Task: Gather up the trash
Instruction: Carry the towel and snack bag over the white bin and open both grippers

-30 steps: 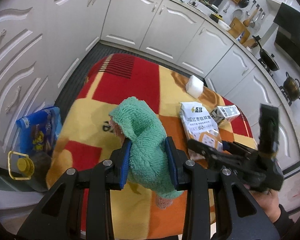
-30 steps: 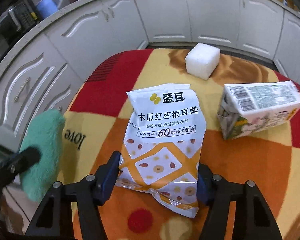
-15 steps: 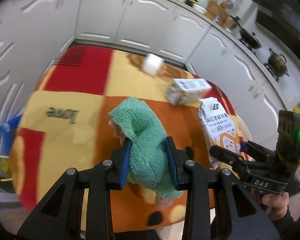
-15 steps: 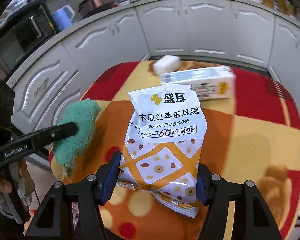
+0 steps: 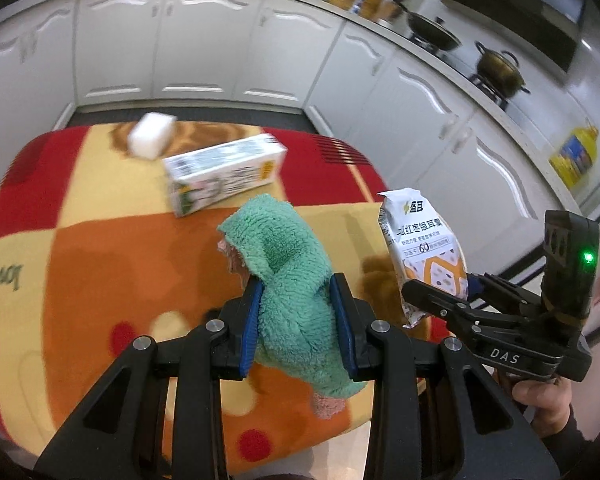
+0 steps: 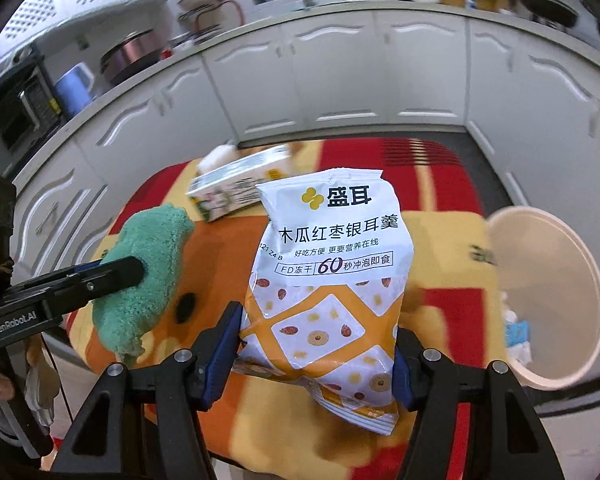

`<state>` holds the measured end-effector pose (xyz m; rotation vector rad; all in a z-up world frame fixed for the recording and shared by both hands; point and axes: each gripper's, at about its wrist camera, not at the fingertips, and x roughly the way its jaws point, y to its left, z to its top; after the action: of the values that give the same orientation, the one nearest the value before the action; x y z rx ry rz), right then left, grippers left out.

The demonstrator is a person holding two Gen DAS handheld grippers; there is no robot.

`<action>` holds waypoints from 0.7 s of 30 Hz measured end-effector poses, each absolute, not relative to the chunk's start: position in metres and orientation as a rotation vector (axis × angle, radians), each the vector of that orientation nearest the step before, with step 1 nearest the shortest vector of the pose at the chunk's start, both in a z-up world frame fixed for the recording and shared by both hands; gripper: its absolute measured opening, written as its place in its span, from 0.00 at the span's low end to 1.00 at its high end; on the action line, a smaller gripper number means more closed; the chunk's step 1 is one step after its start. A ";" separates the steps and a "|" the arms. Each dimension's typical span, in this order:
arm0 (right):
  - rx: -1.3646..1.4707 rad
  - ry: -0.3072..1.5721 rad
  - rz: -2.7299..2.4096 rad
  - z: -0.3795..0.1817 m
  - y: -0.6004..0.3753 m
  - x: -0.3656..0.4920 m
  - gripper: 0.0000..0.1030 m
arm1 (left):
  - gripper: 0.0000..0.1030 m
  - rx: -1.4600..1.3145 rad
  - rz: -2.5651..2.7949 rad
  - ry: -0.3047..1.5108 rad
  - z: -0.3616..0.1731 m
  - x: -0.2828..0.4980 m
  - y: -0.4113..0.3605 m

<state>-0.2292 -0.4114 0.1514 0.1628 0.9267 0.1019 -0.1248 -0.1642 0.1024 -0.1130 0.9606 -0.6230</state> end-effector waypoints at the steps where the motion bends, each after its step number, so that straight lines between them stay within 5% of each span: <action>1: 0.169 0.923 0.090 0.152 -0.418 -0.232 0.60 | 0.30 -0.105 -0.635 0.961 0.104 -0.124 -0.173; 21: 0.275 0.885 -0.113 0.161 -0.534 -0.261 0.60 | 0.30 0.004 -0.766 0.965 0.107 -0.109 -0.308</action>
<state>-0.2607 -0.5341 0.1609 0.2755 0.8849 -0.1135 -0.1093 -0.3077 0.1069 0.0040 0.9652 -0.7656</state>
